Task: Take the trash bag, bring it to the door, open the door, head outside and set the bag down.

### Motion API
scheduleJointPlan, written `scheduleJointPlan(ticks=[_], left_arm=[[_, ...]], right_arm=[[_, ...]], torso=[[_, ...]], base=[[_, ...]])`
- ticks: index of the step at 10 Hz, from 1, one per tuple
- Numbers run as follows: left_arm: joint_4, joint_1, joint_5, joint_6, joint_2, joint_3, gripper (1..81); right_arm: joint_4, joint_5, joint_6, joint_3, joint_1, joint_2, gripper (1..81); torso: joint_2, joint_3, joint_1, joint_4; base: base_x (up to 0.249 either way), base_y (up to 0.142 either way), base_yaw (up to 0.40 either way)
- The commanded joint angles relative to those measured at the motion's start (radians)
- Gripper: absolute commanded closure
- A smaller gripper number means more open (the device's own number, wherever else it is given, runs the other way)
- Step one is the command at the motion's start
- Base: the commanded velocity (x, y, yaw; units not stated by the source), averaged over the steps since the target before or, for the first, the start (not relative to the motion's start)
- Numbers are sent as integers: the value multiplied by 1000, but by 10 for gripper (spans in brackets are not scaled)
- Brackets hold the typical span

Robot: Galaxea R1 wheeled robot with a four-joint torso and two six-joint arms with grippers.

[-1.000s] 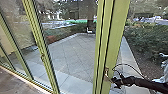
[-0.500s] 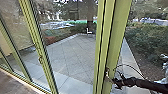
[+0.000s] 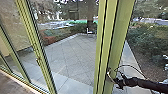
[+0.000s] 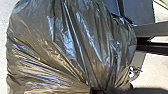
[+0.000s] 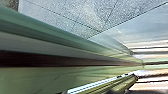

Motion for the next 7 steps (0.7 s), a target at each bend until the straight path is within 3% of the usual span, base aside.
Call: scheduleJointPlan(ticks=[1,7], left_arm=[[-14,-36,81,-1,-7,4,811],[-13,-36,81,0,-2,4,811]], right_arm=[[-5,-62,62,33,151,9,10],[-46,-68,64,167,175,-111,10]], torso=[[0,0,0,0],[1,-2,2,0]], base=[[90,0,0],[87,0,0]])
